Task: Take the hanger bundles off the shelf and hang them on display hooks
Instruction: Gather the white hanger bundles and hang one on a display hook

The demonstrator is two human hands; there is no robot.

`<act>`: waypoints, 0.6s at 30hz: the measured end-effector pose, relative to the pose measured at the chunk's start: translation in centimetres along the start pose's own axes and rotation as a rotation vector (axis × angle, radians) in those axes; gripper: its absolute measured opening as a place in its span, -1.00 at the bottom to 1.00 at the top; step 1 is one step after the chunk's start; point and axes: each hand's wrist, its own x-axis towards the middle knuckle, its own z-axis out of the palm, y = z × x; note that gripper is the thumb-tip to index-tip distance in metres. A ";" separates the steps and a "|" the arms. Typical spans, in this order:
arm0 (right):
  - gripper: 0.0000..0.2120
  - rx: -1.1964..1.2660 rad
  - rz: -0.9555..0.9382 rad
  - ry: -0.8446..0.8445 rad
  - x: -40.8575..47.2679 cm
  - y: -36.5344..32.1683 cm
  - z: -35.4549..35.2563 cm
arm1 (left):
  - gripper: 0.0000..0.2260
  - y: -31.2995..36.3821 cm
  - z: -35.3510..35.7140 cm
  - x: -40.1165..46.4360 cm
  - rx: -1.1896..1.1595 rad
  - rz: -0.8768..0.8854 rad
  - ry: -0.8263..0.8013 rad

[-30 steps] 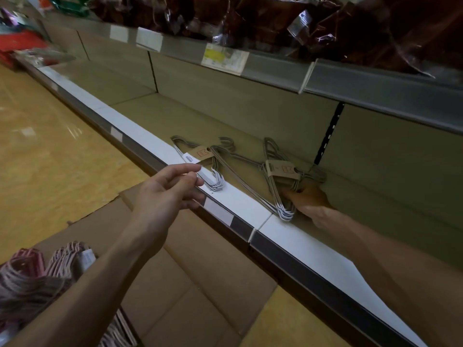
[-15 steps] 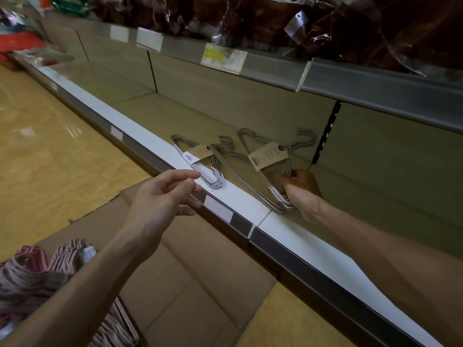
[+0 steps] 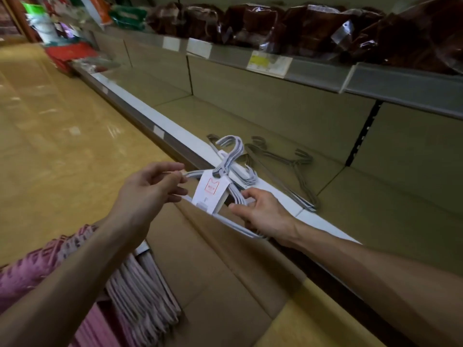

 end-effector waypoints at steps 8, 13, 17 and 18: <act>-0.75 -0.228 -0.143 -0.160 -2.2 -2.3 6.2 | -0.40 1.1 -3.7 -0.7 0.203 -0.004 0.009; -0.66 -0.263 -0.244 -0.189 -3.4 -2.6 8.9 | -0.48 1.4 -4.9 -0.6 0.220 0.028 0.076; -0.67 -0.160 -0.194 -0.216 -3.7 -3.2 9.7 | -0.67 1.1 -5.9 -0.3 0.193 0.066 0.152; -0.70 -0.105 -0.149 -0.251 -3.5 -3.4 9.8 | -0.67 1.0 -6.0 -0.3 0.169 0.068 0.144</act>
